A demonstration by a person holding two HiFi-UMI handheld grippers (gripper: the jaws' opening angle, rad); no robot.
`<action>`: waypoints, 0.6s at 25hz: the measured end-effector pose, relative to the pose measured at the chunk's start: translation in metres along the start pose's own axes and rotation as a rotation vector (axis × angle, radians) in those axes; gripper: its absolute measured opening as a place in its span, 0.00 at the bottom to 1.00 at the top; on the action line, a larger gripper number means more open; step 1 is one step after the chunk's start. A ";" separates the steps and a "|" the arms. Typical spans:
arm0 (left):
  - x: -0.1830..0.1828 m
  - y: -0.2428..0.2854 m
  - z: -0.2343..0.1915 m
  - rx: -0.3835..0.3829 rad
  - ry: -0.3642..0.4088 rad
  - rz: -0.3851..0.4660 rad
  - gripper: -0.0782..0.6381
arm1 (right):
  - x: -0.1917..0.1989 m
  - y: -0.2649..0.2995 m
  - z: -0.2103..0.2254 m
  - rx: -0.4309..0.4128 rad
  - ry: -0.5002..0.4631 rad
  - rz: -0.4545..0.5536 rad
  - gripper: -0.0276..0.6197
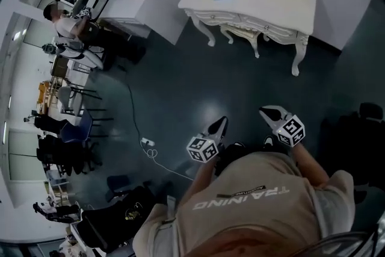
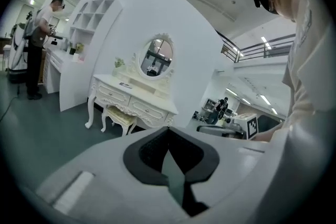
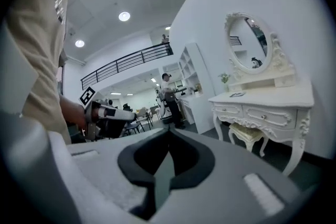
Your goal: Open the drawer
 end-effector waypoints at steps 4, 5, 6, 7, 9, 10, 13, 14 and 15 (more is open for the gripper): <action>-0.008 0.005 -0.014 0.014 -0.058 0.055 0.12 | -0.009 0.021 0.010 0.030 -0.005 0.028 0.03; -0.006 0.002 -0.021 0.013 -0.052 0.052 0.12 | -0.012 0.028 0.012 0.035 0.008 0.042 0.03; -0.004 -0.001 -0.029 0.007 -0.046 0.046 0.12 | -0.016 0.035 0.013 0.032 0.043 0.060 0.03; 0.000 -0.004 -0.038 -0.003 -0.046 0.041 0.12 | -0.019 0.042 0.015 0.025 0.087 0.078 0.03; 0.007 -0.011 -0.057 -0.031 -0.065 0.039 0.12 | -0.025 0.056 0.019 0.027 0.114 0.082 0.03; 0.010 -0.013 -0.067 -0.042 -0.076 0.040 0.12 | -0.028 0.063 0.019 0.040 0.092 0.065 0.03; 0.008 -0.017 -0.100 -0.041 -0.093 0.048 0.12 | -0.045 0.093 0.018 0.054 0.050 0.039 0.03; 0.007 -0.019 -0.113 -0.038 -0.096 0.051 0.12 | -0.054 0.107 0.016 0.051 0.047 0.044 0.03; 0.005 -0.022 -0.126 -0.033 -0.096 0.054 0.12 | -0.063 0.123 0.013 0.050 0.036 0.049 0.03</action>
Point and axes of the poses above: the fingertips, and each gripper's own axes: y forward along the fingers, z to its right, x out of its underside, the point moved 3 cm from there along -y, backward along the fingers, and after that the axes turned 11 degrees about y, right-handed, at the moved point
